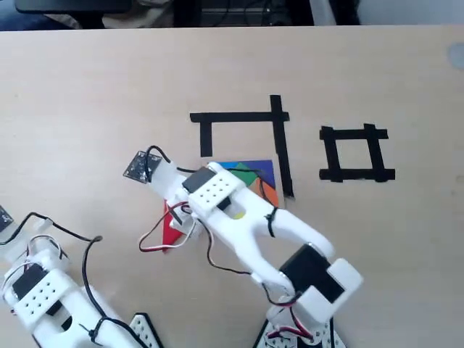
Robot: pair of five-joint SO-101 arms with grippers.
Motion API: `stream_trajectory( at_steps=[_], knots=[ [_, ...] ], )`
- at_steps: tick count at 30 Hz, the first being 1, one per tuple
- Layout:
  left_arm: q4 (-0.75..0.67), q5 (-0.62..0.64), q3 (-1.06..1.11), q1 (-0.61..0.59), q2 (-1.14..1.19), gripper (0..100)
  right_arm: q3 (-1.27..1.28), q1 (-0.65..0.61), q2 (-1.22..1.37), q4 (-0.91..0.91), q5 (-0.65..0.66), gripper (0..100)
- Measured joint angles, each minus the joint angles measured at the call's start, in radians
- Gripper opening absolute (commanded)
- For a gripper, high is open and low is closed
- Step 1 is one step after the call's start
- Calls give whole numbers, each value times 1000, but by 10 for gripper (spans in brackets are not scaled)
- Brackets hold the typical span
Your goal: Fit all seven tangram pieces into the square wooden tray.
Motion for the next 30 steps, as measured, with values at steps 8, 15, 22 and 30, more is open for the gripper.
stream_trajectory(
  at_steps=[8, 15, 22, 30],
  knots=[
    [0, 0, 0, 0, 0, 51, -95, 0, 112, 17, -2, 11],
    [0, 0, 0, 0, 0, 51, -305, 81, 258, 72, 49, 11],
    [0, 0, 0, 0, 0, 51, -457, 48, 333, 135, 281, 11],
    [0, 0, 0, 0, 0, 51, -493, 5, 341, 133, 419, 11]
  ],
)
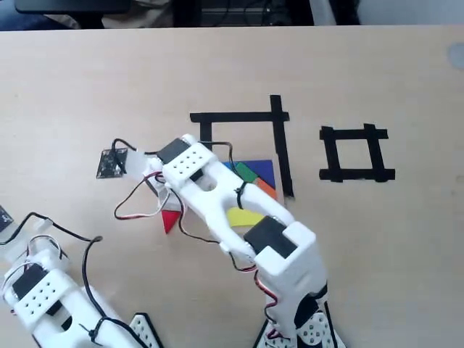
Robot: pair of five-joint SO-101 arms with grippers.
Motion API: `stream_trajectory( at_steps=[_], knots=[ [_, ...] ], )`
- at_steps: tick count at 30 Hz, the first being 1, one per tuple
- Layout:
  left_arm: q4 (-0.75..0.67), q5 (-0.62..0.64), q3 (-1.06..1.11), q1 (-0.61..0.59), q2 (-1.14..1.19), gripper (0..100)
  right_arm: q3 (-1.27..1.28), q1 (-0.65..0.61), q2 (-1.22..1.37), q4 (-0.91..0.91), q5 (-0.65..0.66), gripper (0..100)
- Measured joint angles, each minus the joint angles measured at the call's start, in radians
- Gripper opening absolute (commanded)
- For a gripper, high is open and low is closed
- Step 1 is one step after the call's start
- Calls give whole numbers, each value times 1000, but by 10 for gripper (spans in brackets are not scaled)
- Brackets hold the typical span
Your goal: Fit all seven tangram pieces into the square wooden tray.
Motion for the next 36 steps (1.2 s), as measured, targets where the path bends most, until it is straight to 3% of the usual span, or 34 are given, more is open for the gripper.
stream_trajectory(
  at_steps=[8, 15, 28, 36],
  knots=[
    [0, 0, 0, 0, 0, 51, -17, 51, -78, 164, -158, 11],
    [0, 0, 0, 0, 0, 51, 140, 44, -100, 46, -219, 11],
    [-6, 0, 0, 0, 0, 51, 91, 80, 21, -23, -218, 11],
    [-6, 0, 0, 0, 0, 51, -57, 97, 114, -23, -132, 11]
  ],
)
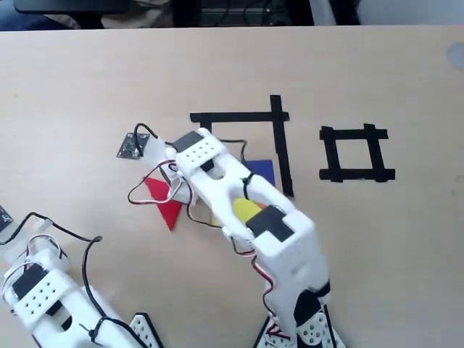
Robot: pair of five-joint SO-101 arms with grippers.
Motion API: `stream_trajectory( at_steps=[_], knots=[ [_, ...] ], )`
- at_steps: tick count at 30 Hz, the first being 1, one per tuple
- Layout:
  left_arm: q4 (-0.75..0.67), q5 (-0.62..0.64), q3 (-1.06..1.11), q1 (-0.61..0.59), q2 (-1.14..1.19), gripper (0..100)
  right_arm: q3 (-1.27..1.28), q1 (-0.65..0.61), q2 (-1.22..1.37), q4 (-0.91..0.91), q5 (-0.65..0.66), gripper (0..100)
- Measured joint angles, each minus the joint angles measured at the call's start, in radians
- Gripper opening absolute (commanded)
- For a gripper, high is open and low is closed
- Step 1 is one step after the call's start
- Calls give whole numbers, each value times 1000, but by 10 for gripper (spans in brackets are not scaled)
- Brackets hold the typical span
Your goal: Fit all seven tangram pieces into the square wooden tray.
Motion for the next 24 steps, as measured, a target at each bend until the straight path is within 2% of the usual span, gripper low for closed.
stream_trajectory(
  at_steps=[9, 14, 17, 20, 24],
  knots=[
    [0, 0, 0, 0, 0, 51, -120, -87, 18, 77, 2, 11],
    [0, 0, 0, 0, 0, 51, -183, -77, 18, 132, -20, 11],
    [0, 0, 0, 0, 0, 51, -249, -38, 18, 137, -141, 11],
    [0, 0, 0, 0, 0, 51, -282, -32, 18, 127, -318, 16],
    [0, 0, 0, 0, 0, 51, -302, -72, 58, 117, -502, 155]
  ],
)
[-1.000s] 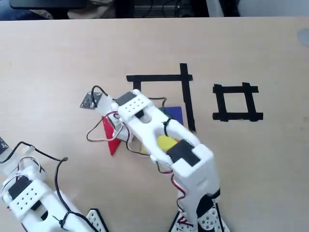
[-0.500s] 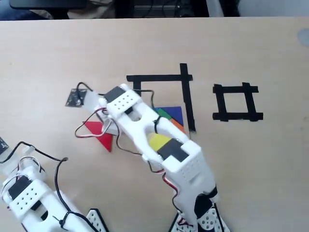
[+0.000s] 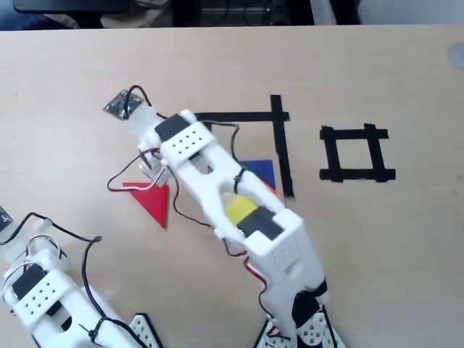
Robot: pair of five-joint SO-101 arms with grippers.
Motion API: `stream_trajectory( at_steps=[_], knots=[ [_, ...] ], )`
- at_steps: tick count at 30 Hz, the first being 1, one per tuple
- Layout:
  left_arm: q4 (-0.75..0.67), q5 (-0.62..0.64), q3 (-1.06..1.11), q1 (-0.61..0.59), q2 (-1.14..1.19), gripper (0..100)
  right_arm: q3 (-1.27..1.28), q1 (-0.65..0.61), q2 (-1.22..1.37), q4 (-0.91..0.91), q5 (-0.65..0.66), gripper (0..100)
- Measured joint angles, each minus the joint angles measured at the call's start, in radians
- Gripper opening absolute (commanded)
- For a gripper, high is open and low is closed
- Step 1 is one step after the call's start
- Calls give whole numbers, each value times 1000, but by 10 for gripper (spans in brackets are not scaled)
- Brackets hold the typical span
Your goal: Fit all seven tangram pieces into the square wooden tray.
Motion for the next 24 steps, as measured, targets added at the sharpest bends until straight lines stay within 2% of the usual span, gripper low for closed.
stream_trajectory(
  at_steps=[2, 6, 12, 15, 20, 24],
  knots=[
    [0, 0, 0, 0, 0, 51, -23, -23, 38, 0, -44, 211],
    [0, 0, 0, 0, 0, 51, -92, -35, 126, 0, -89, 208],
    [0, 0, 0, 0, 0, 51, -253, -34, 244, 92, -95, 205],
    [0, 0, 0, 0, 0, 51, -354, -34, 302, 144, -95, 202],
    [0, 0, 0, 0, 0, 51, -532, -40, 397, 276, -92, 139],
    [0, 0, 0, 0, 0, 51, -654, -61, 440, 402, -61, 139]
  ],
)
